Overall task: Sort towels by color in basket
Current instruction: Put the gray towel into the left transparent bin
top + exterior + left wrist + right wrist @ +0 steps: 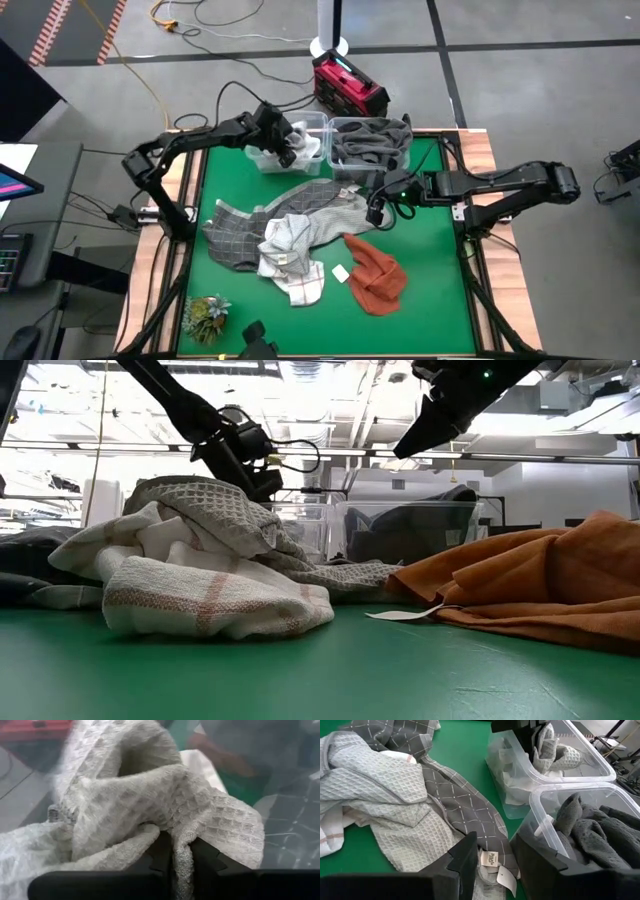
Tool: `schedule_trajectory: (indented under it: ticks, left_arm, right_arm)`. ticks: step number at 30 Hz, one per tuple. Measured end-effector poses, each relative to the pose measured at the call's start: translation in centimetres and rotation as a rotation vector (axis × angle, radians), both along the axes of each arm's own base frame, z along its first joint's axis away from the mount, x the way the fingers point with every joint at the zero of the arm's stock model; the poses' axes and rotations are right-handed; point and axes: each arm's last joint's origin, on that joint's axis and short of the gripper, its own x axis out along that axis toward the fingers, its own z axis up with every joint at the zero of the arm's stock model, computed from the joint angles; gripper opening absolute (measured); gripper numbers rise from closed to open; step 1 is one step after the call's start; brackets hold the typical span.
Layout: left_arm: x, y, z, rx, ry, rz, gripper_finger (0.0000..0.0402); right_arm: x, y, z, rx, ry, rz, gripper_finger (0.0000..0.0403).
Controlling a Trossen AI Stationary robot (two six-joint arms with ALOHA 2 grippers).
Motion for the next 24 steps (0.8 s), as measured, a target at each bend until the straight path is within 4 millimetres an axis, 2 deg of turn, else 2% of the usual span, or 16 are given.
schedule_trajectory:
  ticks: [6, 11, 16, 20, 24]
  left_arm:
    - [-0.3, -0.7, 1.6, -0.003, -0.043, -0.037, 0.0093]
    - [-0.5, -1.4, 5.7, 0.071, -0.082, -0.079, 0.0162]
    - [-0.7, -3.2, 9.3, 0.169, -0.102, -0.156, 0.0218]
    - [-0.4, -6.9, 11.0, 0.214, -0.132, -0.379, 0.023]
    - [0.8, -12.5, 10.1, 0.152, -0.134, -0.602, 0.023]
  right_arm:
    - [0.0, 0.0, 0.0, 0.0, 0.0, -0.001, 0.0163]
    - [0.0, 0.0, 0.0, 0.0, 0.0, -0.001, 0.0163]
    - [0.0, 0.0, 0.0, 0.002, 0.0, -0.003, 0.0163]
    - [0.0, 0.0, 0.0, 0.005, 0.002, -0.005, 0.0163]
    - [-0.2, 0.0, -0.3, 0.013, 0.029, -0.01, 0.0163]
